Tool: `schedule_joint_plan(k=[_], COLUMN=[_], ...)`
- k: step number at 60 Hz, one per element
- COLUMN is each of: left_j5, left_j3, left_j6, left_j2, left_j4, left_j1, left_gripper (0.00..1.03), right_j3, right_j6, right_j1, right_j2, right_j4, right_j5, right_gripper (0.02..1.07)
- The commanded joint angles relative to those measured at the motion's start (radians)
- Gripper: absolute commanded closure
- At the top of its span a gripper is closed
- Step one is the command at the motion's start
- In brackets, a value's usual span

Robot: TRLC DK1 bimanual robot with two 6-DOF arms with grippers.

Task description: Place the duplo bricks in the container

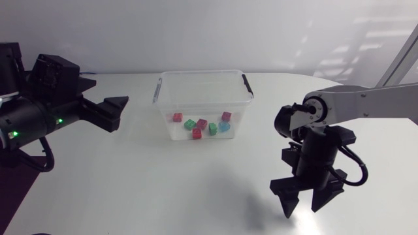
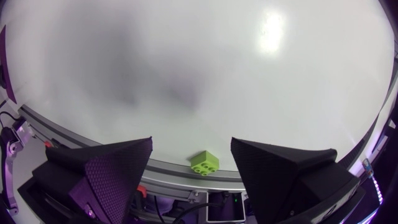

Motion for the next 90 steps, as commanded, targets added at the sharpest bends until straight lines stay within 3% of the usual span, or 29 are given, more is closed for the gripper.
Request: schedule_joint_plan(k=[1,43,48,90], left_j5=[0.007,0.006,0.002,-0.024], left_j3=[-0.018,-0.007,-0.004,0.016], left_j6=[-0.033,-0.037,-0.039,-0.057], left_j2=[-0.009,0.008,0.011,0.073], left_j4=[0.016,0.033,0.032,0.062], left_j1=[-0.012,-0.096,-0.106,-0.166], left_gripper=[0.04,0.04,0.04,0.04], right_j3=[-0.044,-0.242,-0.243,-0.242], right_j6=[-0.015,-0.085,-0.090,-0.159], right_j1=[-0.008,-0.110,-0.089,-0.127], right_j2=[0.015,-0.022,-0.020,0.243], right_j4=[0.008,0.035,0.035,0.034], right_j5=[0.010,-0.014,-0.037,-0.103], right_gripper=[0.16,0.16,0.25,0.27])
